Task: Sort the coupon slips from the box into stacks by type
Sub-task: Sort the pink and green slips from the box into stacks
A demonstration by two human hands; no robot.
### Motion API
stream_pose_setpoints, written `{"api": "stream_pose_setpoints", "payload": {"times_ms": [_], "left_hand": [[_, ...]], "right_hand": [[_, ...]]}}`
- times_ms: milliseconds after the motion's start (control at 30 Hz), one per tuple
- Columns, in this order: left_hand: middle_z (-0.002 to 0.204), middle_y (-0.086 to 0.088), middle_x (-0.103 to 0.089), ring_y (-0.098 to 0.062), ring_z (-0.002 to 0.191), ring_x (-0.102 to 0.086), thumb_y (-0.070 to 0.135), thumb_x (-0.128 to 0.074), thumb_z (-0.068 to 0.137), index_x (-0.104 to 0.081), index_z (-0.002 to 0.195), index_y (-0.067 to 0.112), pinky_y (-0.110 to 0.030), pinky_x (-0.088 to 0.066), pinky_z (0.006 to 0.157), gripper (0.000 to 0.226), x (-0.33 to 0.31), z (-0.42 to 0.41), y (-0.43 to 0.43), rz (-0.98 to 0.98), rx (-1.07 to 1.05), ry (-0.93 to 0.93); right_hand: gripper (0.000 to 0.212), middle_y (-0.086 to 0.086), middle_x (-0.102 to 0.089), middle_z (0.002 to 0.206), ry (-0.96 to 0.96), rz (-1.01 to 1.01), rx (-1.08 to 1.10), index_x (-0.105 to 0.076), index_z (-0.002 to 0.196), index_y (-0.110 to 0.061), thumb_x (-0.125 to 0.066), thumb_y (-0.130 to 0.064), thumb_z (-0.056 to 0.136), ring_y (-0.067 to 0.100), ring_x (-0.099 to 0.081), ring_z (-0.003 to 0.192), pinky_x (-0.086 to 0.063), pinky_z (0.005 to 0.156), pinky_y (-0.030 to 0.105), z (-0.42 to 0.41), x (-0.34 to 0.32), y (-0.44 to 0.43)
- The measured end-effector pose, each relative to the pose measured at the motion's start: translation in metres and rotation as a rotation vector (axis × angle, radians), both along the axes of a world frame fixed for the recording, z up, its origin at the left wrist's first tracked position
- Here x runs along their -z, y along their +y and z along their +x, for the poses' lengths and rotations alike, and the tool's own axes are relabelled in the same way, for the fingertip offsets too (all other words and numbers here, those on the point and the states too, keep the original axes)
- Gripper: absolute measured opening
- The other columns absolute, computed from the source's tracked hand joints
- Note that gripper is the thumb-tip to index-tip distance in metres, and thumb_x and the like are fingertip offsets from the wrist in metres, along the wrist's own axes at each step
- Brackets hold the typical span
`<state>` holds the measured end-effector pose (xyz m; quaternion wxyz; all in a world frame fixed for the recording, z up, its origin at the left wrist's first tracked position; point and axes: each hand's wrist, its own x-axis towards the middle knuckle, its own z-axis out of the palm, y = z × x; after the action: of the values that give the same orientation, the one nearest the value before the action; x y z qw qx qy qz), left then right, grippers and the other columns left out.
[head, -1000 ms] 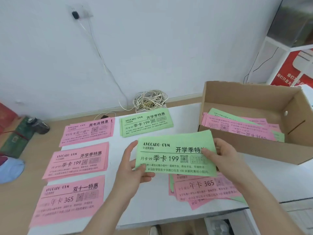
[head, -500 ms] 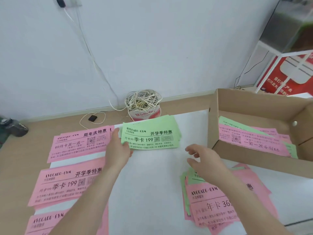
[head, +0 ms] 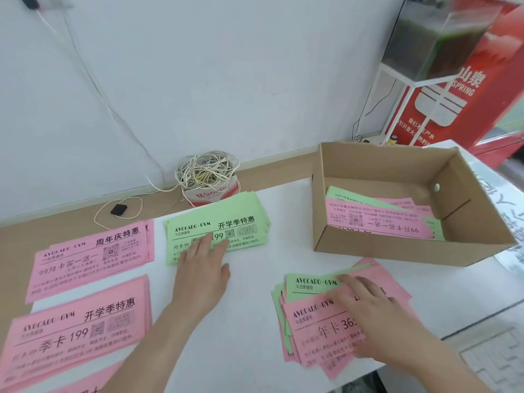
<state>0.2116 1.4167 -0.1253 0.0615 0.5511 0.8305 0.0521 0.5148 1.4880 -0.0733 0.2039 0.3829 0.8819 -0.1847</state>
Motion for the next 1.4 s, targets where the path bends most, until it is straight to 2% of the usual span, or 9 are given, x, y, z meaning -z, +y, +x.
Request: {"api": "stream_pose_setpoints", "payload": {"times_ms": [167,267,433,567,767,900,1000,1167,1400], "left_hand": [[0.148,0.004,-0.038,-0.016,0.137,-0.032,0.033,-0.044,0.096,-0.054,0.129,0.025,-0.029,-0.030,0.111,0.036,-0.023,0.099,-0.010,0.011,0.396,-0.251],[0.132,0.006,-0.056,-0.014,0.120,-0.054,0.055,-0.036,0.085,-0.063,0.116,0.029,-0.028,-0.047,0.096,0.048,-0.013,0.154,-0.025,-0.129,0.561,-0.197],[0.136,0.002,-0.054,-0.017,0.127,-0.050,0.052,-0.066,0.077,-0.062,0.118,0.024,-0.028,-0.044,0.098,0.049,0.003,0.171,-0.036,-0.165,0.477,-0.179],[0.158,0.008,-0.014,-0.009,0.145,-0.009,0.043,-0.035,0.100,-0.027,0.147,0.024,-0.022,-0.007,0.115,0.052,0.005,0.173,-0.032,-0.089,0.469,-0.112],[0.157,0.006,-0.020,-0.011,0.143,-0.020,0.043,-0.034,0.100,-0.030,0.146,0.022,-0.025,-0.018,0.113,0.051,0.003,0.177,-0.024,-0.078,0.477,-0.071],[0.119,0.002,-0.066,-0.013,0.106,-0.065,0.038,-0.052,0.089,-0.070,0.103,0.020,-0.024,-0.054,0.081,0.029,0.006,0.172,-0.020,-0.084,0.499,-0.098],[0.086,0.016,-0.069,-0.003,0.073,-0.067,0.039,-0.041,0.083,-0.067,0.073,0.027,-0.017,-0.050,0.051,0.031,0.005,0.165,-0.017,-0.016,0.496,-0.110],[0.083,0.013,-0.064,-0.008,0.063,-0.062,0.044,-0.070,0.071,-0.066,0.082,0.022,-0.019,-0.045,0.046,0.026,-0.003,0.170,-0.017,-0.051,0.524,-0.111],[0.080,0.019,-0.068,0.002,0.066,-0.064,0.049,-0.037,0.083,-0.067,0.067,0.029,-0.015,-0.047,0.047,0.039,-0.005,0.165,-0.015,-0.010,0.520,-0.141]], "right_hand": [[0.082,-0.013,0.003,0.159,0.076,0.007,0.021,-0.019,0.142,-0.049,-0.067,-0.037,0.076,0.019,-0.003,0.147,-0.028,0.111,0.044,0.010,0.015,0.004],[0.076,-0.009,-0.004,0.161,0.157,0.034,0.014,-0.025,0.145,-0.044,-0.063,-0.049,0.080,0.018,-0.006,0.148,-0.022,0.115,0.038,0.015,0.025,0.006],[0.072,-0.010,-0.024,0.154,0.280,0.067,0.103,-0.039,0.143,-0.034,-0.065,-0.054,0.079,0.010,-0.019,0.143,-0.025,0.114,0.029,0.036,0.033,0.002],[0.072,-0.011,-0.026,0.153,0.288,0.133,0.305,-0.032,0.144,-0.036,-0.064,-0.046,0.082,0.015,-0.025,0.138,-0.037,0.106,0.037,0.078,0.035,0.003],[0.068,-0.011,-0.032,0.150,0.323,0.114,0.340,-0.033,0.143,-0.035,-0.064,-0.039,0.083,0.016,-0.032,0.131,-0.038,0.104,0.038,0.096,0.040,0.004],[0.071,-0.012,-0.030,0.150,0.345,0.112,0.338,-0.032,0.144,-0.035,-0.067,-0.040,0.082,0.015,-0.030,0.132,-0.038,0.104,0.038,0.098,0.045,0.004],[0.071,-0.013,-0.037,0.145,0.473,0.025,0.432,-0.038,0.144,-0.031,-0.072,-0.035,0.081,0.013,-0.036,0.127,-0.033,0.104,0.026,0.101,0.048,0.007],[0.059,-0.017,-0.054,0.117,0.790,-0.117,0.644,-0.055,0.127,-0.031,-0.074,-0.004,0.078,-0.010,-0.053,0.096,-0.039,0.074,0.003,0.102,0.046,0.010],[0.047,-0.018,-0.067,0.108,0.951,-0.333,0.835,-0.063,0.104,-0.041,-0.066,0.001,0.084,0.001,-0.066,0.082,-0.047,0.069,0.018,0.108,0.041,0.014]]}}
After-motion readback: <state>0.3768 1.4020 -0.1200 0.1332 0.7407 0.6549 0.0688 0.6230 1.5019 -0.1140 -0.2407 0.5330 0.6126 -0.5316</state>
